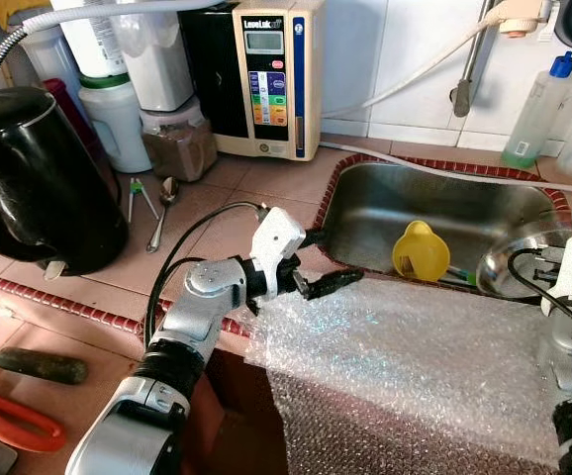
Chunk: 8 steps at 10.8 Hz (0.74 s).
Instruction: Kitchen organization
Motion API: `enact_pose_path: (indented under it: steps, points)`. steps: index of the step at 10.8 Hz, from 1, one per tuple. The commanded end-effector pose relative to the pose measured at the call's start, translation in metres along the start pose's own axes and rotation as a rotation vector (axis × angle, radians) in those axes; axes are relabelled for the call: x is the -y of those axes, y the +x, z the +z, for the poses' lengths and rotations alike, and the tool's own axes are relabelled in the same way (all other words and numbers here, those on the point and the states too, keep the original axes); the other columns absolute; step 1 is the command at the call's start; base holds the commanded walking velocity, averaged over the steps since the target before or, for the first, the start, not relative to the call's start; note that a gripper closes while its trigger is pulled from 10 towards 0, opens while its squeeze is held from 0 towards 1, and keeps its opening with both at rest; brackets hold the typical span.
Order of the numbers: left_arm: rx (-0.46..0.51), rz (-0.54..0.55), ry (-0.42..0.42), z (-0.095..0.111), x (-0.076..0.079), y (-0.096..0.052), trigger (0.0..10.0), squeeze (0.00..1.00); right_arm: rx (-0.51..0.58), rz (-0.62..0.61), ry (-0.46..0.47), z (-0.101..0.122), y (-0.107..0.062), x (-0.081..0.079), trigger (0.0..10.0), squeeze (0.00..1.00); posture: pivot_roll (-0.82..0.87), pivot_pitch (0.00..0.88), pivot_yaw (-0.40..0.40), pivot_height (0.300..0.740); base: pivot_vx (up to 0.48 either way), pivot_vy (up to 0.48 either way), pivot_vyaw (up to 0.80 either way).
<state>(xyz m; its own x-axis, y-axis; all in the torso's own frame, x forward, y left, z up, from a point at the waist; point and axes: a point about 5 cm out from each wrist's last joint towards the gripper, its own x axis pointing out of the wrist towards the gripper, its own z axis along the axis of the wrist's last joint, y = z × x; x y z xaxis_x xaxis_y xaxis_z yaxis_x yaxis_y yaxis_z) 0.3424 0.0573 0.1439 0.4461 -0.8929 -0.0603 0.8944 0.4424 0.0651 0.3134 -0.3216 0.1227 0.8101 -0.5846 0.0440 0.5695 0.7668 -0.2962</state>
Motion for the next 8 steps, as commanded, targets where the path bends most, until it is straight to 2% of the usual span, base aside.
enact_pose_path:
  steps: [1,4,5,6,7,8]
  points:
    - [-0.005,0.015,0.026,0.004,-0.004,0.000,10.0,1.00,-0.014,-0.025,-0.034,0.000,0.003,0.004,10.0,1.00,0.01,0.000,0.099,0.740,0.000,0.000,0.00]
    - [-0.007,0.029,0.032,0.003,-0.005,-0.001,10.0,1.00,-0.029,0.016,0.041,0.002,0.005,0.001,10.0,1.00,0.01,0.000,0.091,0.740,0.000,0.000,0.00]
    - [0.020,0.105,0.034,0.007,-0.013,-0.002,10.0,1.00,0.015,0.014,0.162,0.011,0.005,-0.001,10.0,1.00,0.01,0.000,0.091,0.740,0.000,0.000,0.00]
    - [0.046,0.219,0.039,0.013,-0.025,-0.005,10.0,1.00,0.081,0.061,0.199,0.023,0.001,-0.008,10.0,1.00,0.01,0.000,0.091,0.740,0.000,0.000,0.00]
    - [0.069,0.396,0.059,0.021,-0.044,-0.013,10.0,1.00,0.158,0.161,0.181,0.034,-0.008,-0.023,10.0,1.00,0.01,0.000,0.092,0.740,0.000,0.000,0.00]
    - [0.075,0.513,0.054,0.023,-0.057,-0.022,10.0,1.00,0.207,0.218,0.181,0.041,-0.020,-0.034,10.0,1.00,0.01,0.000,0.089,0.740,0.000,0.000,0.00]
